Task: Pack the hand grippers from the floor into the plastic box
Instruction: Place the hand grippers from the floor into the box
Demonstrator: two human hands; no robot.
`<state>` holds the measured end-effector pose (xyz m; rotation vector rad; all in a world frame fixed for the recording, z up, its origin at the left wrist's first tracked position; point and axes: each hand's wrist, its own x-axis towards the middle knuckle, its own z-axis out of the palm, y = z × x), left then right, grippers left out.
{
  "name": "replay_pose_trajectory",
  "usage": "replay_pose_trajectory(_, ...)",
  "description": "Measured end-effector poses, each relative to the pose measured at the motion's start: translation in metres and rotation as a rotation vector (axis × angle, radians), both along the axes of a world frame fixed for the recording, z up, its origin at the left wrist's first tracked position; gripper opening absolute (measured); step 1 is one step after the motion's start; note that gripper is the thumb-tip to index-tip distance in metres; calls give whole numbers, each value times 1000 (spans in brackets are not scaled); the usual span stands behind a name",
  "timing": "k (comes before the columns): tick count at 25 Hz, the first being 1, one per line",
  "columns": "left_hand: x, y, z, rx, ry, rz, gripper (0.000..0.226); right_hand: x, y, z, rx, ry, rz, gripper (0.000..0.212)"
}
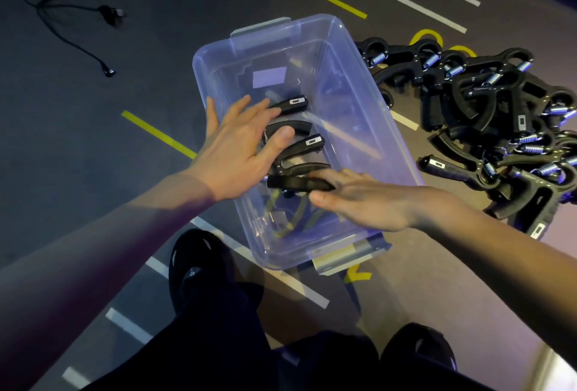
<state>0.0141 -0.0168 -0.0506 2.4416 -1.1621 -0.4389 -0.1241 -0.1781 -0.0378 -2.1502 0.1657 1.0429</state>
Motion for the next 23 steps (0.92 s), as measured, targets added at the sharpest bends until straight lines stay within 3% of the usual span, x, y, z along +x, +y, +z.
replay_pose_trajectory(3, -2, 2, -2, -45, -19, 14, 81, 6, 17, -11, -88, 57, 308, 53)
replay_pose_trajectory(8, -5, -1, -8, -21, -121, 5, 72, 17, 20, -20, -212, 129, 469, 68)
replay_pose_trajectory(16, -8, -3, -6, -58, -132, 44, 66, 15, 16, -18, -315, -250, 507, 70)
replay_pose_trajectory(23, -8, -4, -10, -32, -158, 40, 65, 25, 16, -39, -191, 82, 553, 63)
